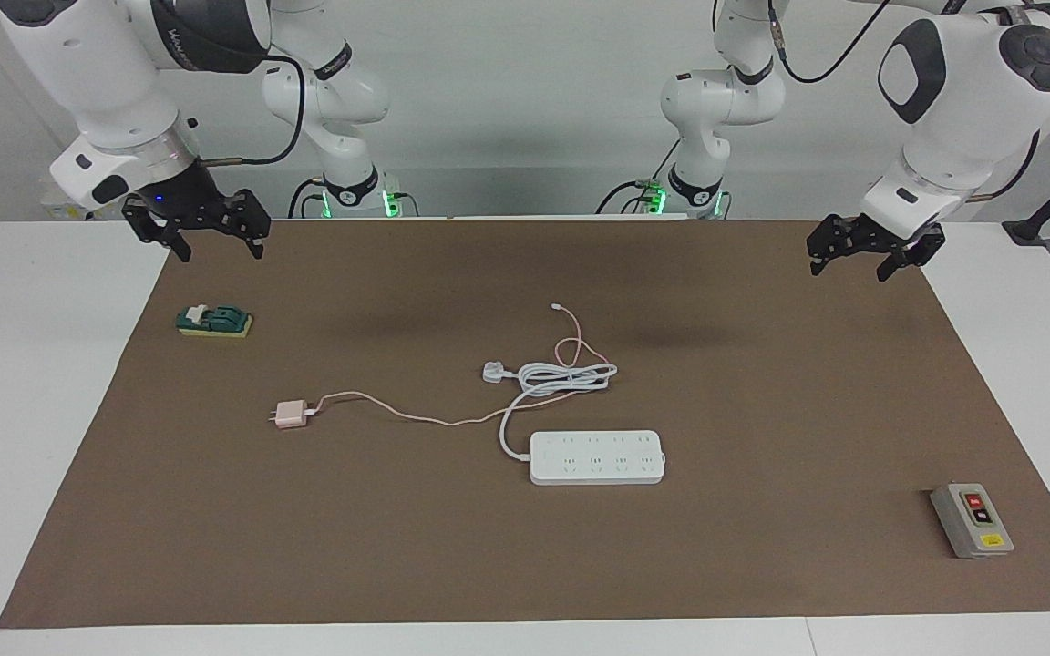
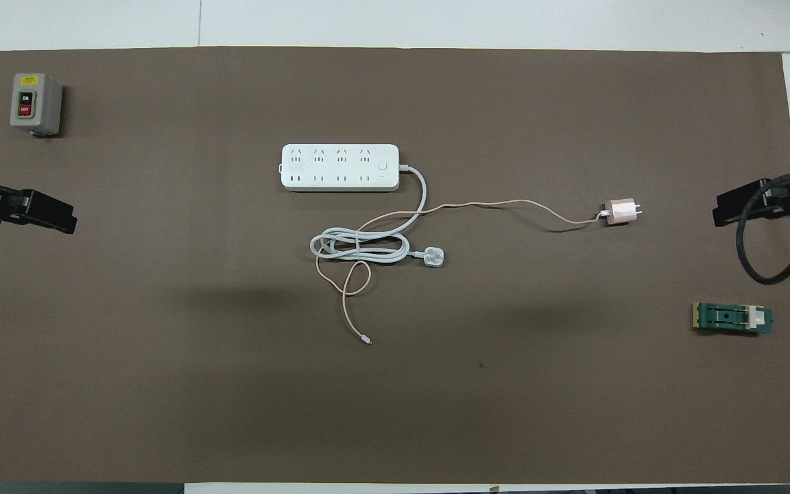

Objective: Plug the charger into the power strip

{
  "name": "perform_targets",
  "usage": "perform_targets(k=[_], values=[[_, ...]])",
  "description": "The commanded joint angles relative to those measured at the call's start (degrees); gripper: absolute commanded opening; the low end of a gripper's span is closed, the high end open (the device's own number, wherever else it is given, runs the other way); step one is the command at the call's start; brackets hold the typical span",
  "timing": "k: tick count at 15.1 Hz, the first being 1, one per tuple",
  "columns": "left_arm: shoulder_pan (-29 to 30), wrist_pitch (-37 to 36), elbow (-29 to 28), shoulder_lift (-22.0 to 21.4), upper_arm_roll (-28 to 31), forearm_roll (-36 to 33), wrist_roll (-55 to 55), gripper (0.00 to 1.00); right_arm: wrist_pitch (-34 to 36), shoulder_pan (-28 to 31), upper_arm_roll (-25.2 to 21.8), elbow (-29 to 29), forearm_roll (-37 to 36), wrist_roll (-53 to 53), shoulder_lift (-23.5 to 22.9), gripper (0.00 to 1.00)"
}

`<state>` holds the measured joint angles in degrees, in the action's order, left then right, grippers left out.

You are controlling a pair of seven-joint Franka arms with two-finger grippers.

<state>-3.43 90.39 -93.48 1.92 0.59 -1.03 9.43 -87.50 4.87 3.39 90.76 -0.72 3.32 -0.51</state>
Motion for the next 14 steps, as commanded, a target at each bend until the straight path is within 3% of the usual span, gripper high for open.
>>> perform_targets(k=[1, 11, 14], values=[[0.1, 0.0, -0.7, -1.0, 0.1, -0.5, 0.3, 1.0, 0.4, 1.5, 0.8, -0.1, 0.3, 1.2, 0.2, 1.0], [0.1, 0.0, -0.7, -1.0, 0.1, -0.5, 0.2, 1.0, -2.5, 3.2, 0.4, 1.0, 1.3, 0.8, 1.4, 1.0], [0.1, 0.0, -0.7, -1.0, 0.1, -0.5, 0.3, 1.0, -2.5, 4.9, 0.3, 2.2, 1.5, -5.2, 0.7, 1.0]])
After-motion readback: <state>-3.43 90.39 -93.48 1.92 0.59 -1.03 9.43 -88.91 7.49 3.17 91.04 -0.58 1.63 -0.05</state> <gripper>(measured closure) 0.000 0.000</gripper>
